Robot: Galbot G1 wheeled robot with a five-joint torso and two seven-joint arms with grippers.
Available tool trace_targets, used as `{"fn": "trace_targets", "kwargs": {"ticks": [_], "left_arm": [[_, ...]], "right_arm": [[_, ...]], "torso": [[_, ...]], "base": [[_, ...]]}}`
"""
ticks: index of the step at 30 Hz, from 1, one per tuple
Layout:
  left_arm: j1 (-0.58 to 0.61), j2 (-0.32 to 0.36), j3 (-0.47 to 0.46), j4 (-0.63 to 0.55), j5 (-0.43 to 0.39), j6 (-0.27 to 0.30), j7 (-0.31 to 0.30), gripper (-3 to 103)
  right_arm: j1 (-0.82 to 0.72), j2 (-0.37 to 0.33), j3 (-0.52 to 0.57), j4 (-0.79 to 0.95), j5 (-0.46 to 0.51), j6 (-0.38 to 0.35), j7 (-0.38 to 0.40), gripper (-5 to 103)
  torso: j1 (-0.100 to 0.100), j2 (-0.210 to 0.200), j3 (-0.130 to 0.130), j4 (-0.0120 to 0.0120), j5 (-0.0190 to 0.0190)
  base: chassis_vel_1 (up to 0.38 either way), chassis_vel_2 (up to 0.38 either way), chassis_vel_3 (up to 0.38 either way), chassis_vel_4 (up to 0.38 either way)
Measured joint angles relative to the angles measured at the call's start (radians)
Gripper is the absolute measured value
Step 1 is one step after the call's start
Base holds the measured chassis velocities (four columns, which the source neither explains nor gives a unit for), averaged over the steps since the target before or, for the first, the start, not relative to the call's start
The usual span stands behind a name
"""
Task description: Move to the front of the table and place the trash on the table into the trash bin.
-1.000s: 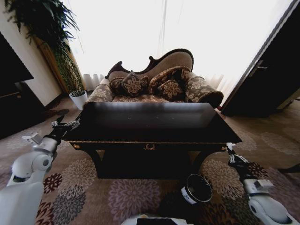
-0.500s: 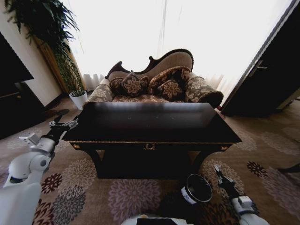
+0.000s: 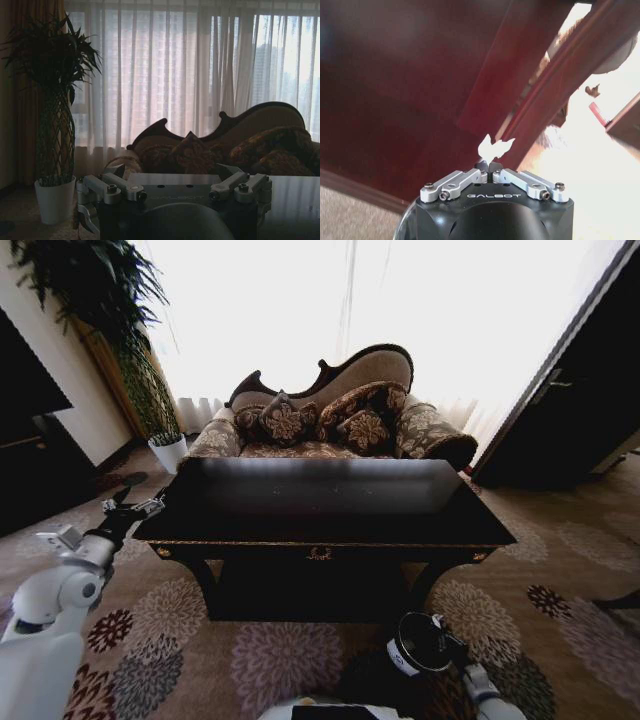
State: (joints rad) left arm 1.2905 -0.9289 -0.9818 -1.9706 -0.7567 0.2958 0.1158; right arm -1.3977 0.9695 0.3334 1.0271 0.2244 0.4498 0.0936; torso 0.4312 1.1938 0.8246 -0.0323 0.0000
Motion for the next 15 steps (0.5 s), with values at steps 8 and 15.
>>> {"fn": "trace_targets", "kwargs": {"ticks": [8,15], "left_arm": [[0.007,0.003,-0.010,0.001,0.000,0.001,0.000,100],[0.010,0.003,-0.011,0.000,0.001,0.001,-0.001,100]], "right_arm": [[0.067,0.046,-0.022,-0.123,-0.022,-0.004,-0.007,0],[0.065,0.076,-0.049,-0.115,-0.031,-0.020,0.035,-1]], "torso": [[0.000,0.000,0.000,0.0000,-0.0002],[0.000,0.000,0.000,0.0000,-0.0001]], "base": [[0.000,0.000,0.000,0.000],[0.000,0.000,0.000,0.000]]}}
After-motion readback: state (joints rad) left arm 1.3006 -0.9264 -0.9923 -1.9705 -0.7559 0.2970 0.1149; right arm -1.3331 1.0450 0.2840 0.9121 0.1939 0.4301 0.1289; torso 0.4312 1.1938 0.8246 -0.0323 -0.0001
